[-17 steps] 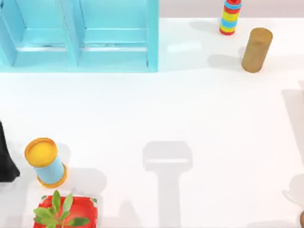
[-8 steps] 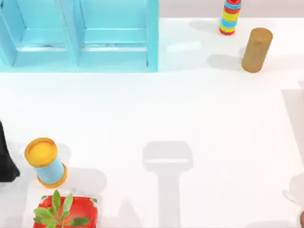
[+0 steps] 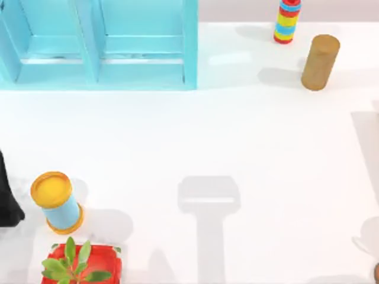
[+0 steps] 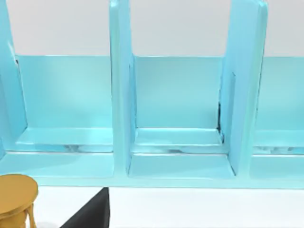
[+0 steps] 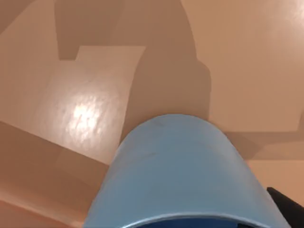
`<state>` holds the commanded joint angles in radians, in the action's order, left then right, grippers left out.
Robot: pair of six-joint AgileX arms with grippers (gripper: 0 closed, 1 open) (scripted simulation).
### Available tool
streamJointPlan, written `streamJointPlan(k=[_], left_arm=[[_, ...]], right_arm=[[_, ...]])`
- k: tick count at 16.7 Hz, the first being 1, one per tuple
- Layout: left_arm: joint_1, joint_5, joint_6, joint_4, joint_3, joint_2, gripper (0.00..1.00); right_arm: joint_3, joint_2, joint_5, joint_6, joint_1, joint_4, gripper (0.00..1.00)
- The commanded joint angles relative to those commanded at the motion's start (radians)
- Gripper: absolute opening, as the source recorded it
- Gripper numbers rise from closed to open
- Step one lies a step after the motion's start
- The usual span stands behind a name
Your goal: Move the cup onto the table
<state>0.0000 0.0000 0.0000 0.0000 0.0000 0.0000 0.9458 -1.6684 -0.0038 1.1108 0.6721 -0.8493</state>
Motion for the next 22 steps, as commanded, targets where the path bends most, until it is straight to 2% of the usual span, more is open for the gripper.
streamJointPlan(k=[6,8,15,18,22], left_arm=[[0.0,0.0,0.0,0.0,0.0,0.0,1.0],[0.0,0.0,0.0,0.0,0.0,0.0,1.0],[0.0,0.0,0.0,0.0,0.0,0.0,1.0],[0.0,0.0,0.0,0.0,0.0,0.0,1.0],[0.0,0.0,0.0,0.0,0.0,0.0,1.0]], right_arm=[[0.056,0.011,-0.02,-0.011,-0.004,0.004,0.0],[0.109,0.046,-0.036,-0.052,-0.044,-0.02,0.0],[0.164,0.239,-0.019,-0.304,-0.322,-0.353,0.0],[0.142,0.286,-0.001,-0.346,-0.352,-0.424,0.0],[0.142,0.283,-0.002,-0.348,-0.348,-0.425,0.0]])
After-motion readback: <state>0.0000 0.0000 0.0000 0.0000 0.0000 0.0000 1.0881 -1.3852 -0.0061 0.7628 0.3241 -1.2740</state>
